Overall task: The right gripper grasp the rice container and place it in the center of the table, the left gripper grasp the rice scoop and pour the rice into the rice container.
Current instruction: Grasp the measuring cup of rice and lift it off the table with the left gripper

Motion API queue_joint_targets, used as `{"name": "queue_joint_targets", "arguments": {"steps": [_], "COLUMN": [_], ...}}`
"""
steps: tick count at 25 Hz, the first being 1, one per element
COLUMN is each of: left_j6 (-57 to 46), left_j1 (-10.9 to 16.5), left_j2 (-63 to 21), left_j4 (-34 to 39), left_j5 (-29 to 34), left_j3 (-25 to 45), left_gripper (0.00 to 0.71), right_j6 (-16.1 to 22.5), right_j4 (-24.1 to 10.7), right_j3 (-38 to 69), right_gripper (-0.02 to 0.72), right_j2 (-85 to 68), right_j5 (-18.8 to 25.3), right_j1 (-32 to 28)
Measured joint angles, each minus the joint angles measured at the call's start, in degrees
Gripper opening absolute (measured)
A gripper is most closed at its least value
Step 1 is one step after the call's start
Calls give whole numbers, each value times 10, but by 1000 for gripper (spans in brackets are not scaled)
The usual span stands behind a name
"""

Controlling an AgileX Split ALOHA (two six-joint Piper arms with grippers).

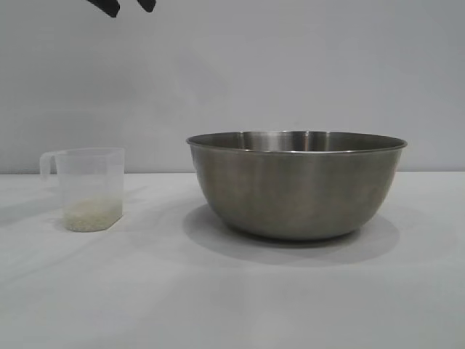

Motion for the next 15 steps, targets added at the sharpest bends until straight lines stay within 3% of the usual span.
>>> {"name": "queue_joint_targets", "arguments": {"steps": [6,15], "left_j6": [72,83], "left_j1": [0,0], "left_j2": [0,0], "left_j4": [-4,-42], "left_j5": [7,-9], "left_j3": [0,0], "left_gripper": [470,470], "right_j6": [0,0], "right_j4": [0,0], "right_j3": [0,0], "right_gripper": [493,493], "right_j2": [0,0], "right_j5": [0,0], "right_j1": [0,0]}}
